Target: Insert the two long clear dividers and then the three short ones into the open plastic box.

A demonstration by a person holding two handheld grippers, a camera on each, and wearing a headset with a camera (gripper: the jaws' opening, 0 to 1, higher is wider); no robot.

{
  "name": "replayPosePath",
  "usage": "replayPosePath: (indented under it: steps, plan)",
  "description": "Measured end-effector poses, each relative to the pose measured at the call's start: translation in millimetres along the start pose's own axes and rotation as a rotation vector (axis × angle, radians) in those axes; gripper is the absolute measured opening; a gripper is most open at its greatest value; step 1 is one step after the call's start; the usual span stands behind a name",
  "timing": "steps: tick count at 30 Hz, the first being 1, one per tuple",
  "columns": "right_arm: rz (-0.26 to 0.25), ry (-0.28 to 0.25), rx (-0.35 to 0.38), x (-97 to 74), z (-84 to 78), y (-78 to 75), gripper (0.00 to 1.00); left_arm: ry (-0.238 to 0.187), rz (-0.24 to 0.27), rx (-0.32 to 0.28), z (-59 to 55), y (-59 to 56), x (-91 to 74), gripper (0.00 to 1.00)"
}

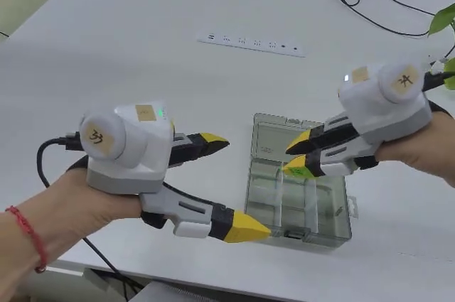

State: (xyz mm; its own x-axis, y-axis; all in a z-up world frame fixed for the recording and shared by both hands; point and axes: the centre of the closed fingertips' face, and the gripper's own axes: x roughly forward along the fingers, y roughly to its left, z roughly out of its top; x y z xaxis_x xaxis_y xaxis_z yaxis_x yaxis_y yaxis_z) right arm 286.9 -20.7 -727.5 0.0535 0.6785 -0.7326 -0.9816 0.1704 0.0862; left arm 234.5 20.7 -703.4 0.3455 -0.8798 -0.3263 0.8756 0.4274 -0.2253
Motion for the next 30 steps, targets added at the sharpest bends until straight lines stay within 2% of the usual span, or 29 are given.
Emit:
replayPosePath:
  steps: [5,7,17,21,28,30]
  plan:
    - [-0.023,-0.016,0.013,-17.6,-3.8,-1.0,0.27,0.000,-0.001,0.004,1.6,0.7,-0.5,0.93]
    - [-0.031,-0.017,0.022,-22.0,-12.7,-5.3,0.27,0.002,-0.001,0.005,2.0,0.6,-0.8,0.93]
    - [-0.061,0.014,0.042,-51.8,-42.6,-5.4,0.35,0.006,-0.002,0.006,2.4,-1.0,-2.9,0.93]
    - [-0.064,0.046,0.038,-64.7,-61.7,-9.0,0.41,0.010,-0.002,0.005,1.1,-1.2,-3.3,0.94]
    - [-0.067,0.091,0.035,-79.2,-83.4,-7.4,0.46,0.016,0.003,0.005,-0.6,0.0,-4.5,0.94]
    - [-0.063,0.118,0.025,-83.2,-96.3,-9.0,0.48,0.017,0.004,0.006,-0.8,0.3,-5.2,0.94]
